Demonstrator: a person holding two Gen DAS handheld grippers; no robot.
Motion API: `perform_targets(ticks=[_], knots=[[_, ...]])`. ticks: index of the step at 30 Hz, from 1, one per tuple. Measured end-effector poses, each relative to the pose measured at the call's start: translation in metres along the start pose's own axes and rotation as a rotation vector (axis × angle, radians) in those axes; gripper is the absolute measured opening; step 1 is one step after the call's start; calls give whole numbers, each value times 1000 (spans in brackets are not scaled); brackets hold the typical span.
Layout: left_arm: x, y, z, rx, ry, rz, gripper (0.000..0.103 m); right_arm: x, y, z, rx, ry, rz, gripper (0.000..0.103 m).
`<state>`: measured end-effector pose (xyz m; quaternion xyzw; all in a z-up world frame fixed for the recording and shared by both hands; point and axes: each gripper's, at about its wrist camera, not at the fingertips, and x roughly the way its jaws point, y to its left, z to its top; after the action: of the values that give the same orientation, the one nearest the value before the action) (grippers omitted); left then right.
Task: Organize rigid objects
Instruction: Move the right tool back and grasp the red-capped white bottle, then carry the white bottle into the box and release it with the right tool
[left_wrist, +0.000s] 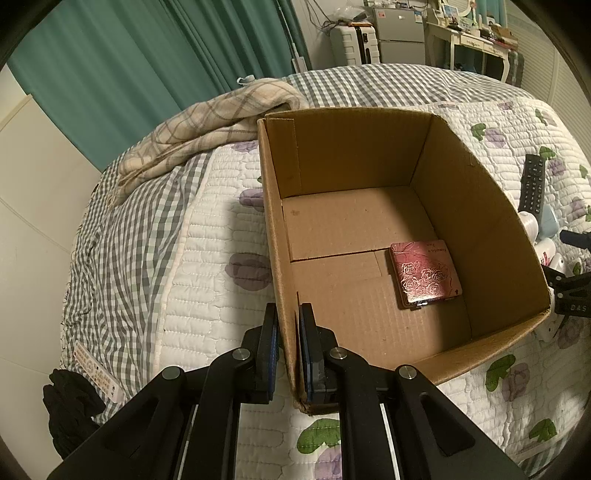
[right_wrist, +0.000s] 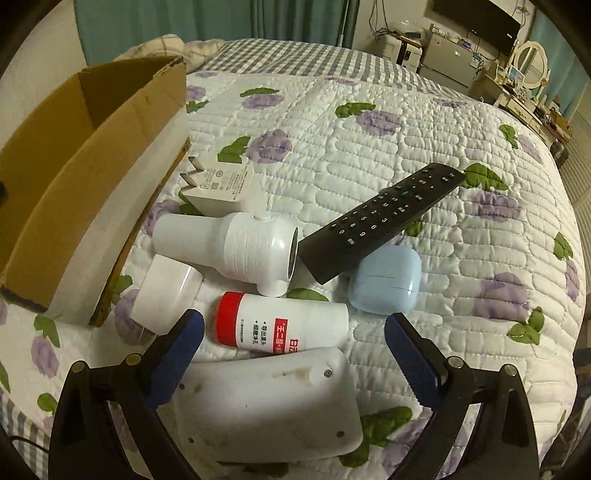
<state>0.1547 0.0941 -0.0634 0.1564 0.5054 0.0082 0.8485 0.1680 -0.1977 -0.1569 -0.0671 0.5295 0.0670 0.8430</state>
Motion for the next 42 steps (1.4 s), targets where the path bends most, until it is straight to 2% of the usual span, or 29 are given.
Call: perform_targets(ticks=[5, 9, 21, 26, 32, 37, 42], knots=[[0, 0, 0, 1, 1, 1, 11, 8, 1, 0, 5, 21, 2, 88], [0, 0, 0, 1, 0, 1, 11, 15, 4, 2, 4, 38, 21, 77], [0, 0, 0, 3, 3, 3, 11, 1, 6, -1, -8, 14, 33, 77], [1, -1, 0, 5, 5, 8, 11, -37, 6, 4, -56, -60, 11, 76], [1, -1, 0, 5, 5, 8, 11, -110, 13, 37, -88, -233, 40, 76], [1, -1, 0, 3, 6, 9, 11, -156, 46, 75, -146, -371, 132, 76], [0, -2, 0, -5, 10, 10, 11, -161, 83, 103, -184, -440, 193, 76]])
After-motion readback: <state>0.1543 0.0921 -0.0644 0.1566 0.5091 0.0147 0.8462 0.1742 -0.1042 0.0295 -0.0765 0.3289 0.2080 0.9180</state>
